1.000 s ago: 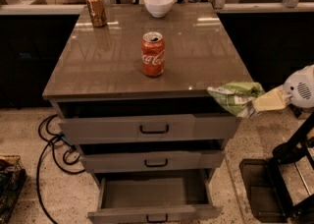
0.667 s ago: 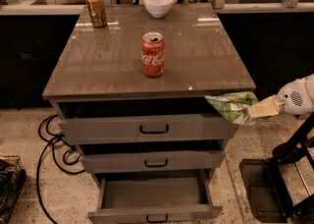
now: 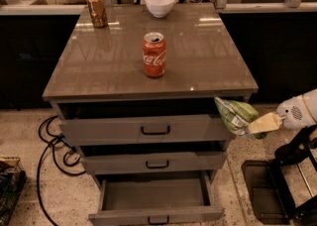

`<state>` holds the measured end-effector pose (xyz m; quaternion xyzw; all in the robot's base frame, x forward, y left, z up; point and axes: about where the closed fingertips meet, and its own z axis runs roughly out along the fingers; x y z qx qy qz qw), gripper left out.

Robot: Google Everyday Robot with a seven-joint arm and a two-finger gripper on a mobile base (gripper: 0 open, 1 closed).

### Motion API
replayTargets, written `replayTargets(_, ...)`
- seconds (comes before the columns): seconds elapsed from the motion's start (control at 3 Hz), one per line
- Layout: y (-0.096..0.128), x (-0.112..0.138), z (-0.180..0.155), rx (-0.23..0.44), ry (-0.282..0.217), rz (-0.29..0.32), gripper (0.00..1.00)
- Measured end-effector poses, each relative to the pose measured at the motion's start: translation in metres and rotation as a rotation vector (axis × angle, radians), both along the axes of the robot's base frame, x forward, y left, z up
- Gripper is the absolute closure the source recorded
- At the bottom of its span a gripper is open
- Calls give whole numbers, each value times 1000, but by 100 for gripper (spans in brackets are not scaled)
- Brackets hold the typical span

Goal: Place green jalapeno chip bag into bottom drawer

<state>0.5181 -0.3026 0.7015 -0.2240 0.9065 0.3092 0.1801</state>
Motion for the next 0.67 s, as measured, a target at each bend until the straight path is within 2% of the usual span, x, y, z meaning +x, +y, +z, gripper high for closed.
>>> replayTargets(0.33, 6, -10, -17, 39, 121, 103, 100)
replayTargets(0.67, 11, -24, -16, 57, 171, 155, 100)
